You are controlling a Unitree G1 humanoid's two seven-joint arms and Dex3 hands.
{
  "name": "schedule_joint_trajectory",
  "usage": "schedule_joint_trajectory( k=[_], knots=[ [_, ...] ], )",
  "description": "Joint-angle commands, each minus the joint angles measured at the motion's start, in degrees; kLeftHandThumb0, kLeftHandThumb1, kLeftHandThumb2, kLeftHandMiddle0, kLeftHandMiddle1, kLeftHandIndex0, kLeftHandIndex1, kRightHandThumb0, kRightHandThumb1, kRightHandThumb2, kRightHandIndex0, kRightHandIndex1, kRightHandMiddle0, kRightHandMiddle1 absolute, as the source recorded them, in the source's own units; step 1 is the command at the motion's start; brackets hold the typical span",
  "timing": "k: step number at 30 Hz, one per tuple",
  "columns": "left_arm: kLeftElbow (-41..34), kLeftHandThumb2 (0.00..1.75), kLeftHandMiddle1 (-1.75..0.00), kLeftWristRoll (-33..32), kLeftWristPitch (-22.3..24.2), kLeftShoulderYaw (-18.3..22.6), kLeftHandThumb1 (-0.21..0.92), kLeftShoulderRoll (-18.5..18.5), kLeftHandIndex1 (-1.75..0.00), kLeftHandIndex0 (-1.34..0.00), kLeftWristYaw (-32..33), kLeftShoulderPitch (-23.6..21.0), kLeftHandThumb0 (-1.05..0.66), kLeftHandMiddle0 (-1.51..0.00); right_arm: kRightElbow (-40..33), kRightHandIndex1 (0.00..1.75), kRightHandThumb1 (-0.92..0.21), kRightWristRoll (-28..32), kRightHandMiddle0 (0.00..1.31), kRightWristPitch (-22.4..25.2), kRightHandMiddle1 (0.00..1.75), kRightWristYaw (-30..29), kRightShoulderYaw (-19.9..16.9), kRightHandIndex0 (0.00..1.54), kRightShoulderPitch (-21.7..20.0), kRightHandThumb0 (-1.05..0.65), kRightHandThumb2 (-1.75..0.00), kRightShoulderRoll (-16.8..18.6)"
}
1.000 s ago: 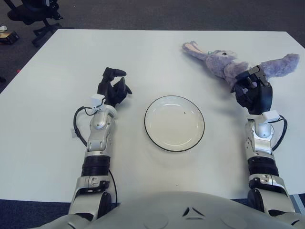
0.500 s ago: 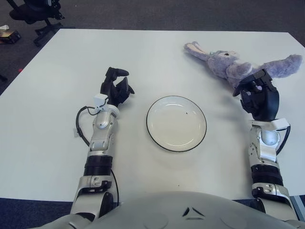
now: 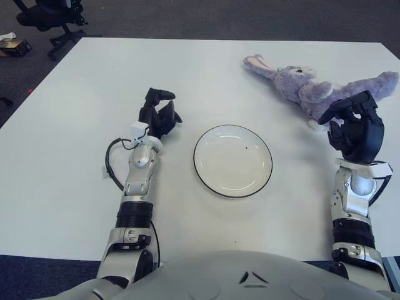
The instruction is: Put the doll into the plate.
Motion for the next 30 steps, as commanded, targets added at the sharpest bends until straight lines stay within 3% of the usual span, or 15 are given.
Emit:
schedule_joint_trajectory(
  k=[1,7,13,17,21,25,26,27,28,30],
  knots=[
    [3.2,0.61,-1.75,0.3,-0.9,-0.2,0.85,-1.1,-1.75,-0.25,0.0,3.4,-0.36,-0.81,0.2,1.75,-0.92,-5.3,0.46,-1.8,1.47,-3.0,-1.2,0.53,0.4,-0.36,-0.27,-0.2],
    [3.7,0.61,-1.75,0.3,-1.3,-0.1,0.84,-1.0,-1.75,-0.25,-0.1,3.1,-0.36,-0.81,1.2,1.75,-0.92,-9.8,0.48,-3.5,1.46,-5.7,-1.0,0.52,-1.3,-0.36,-0.26,-1.8],
    [4.3,0.62,-1.75,0.3,-1.7,-0.1,0.84,-0.9,-1.75,-0.26,-0.2,2.9,-0.36,-0.81,1.0,1.75,-0.92,-21.8,0.52,-6.0,1.41,-10.9,-2.4,0.5,-3.0,-0.36,-0.21,-5.6],
    [4.9,0.62,-1.75,0.3,-1.9,-0.1,0.84,-0.9,-1.75,-0.26,-0.2,2.6,-0.36,-0.82,0.7,1.57,-0.91,-29.0,0.55,-5.9,1.19,-15.9,-2.8,0.51,-3.6,-0.1,-0.22,-7.0],
    [5.4,0.62,-1.75,0.3,-2.1,-0.1,0.84,-0.9,-1.75,-0.26,-0.2,2.4,-0.36,-0.82,-1.6,1.43,-0.92,-38.8,0.43,-2.5,1.32,-21.7,-2.7,0.51,-3.6,-0.02,-0.24,-8.9],
    [5.7,0.62,-1.75,0.4,-2.2,-0.2,0.84,-0.9,-1.75,-0.26,-0.2,2.3,-0.36,-0.81,-4.0,1.38,-0.92,-45.1,0.4,1.8,1.43,-25.3,-1.5,0.45,-2.9,-0.01,-0.27,-10.7],
    [5.8,0.62,-1.75,0.5,-2.3,-0.2,0.83,-0.9,-1.75,-0.26,-0.2,2.2,-0.36,-0.82,-4.9,1.25,-0.92,-47.2,0.42,3.3,1.43,-25.9,-1.2,0.42,-2.7,-0.08,-0.26,-11.3],
    [5.9,0.62,-1.75,0.5,-2.4,-0.2,0.83,-0.9,-1.75,-0.26,-0.2,2.1,-0.36,-0.82,-6.0,0.95,-0.92,-49.5,0.45,5.0,1.43,-26.4,-0.8,0.44,-2.5,-0.18,-0.25,-12.2],
    [6.0,0.63,-1.75,0.6,-2.4,-0.3,0.83,-0.8,-1.75,-0.26,-0.1,2.1,-0.36,-0.82,-7.1,0.69,-0.9,-51.5,0.43,6.5,1.16,-26.6,-0.3,0.47,-2.4,-0.25,-0.2,-13.1],
    [6.1,0.63,-1.75,0.7,-2.6,-0.3,0.83,-0.8,-1.75,-0.26,-0.1,2.1,-0.36,-0.82,-8.2,0.38,-0.91,-53.2,0.47,8.3,0.8,-27.1,0.7,0.53,-2.2,-0.32,-0.11,-14.2]
  ],
)
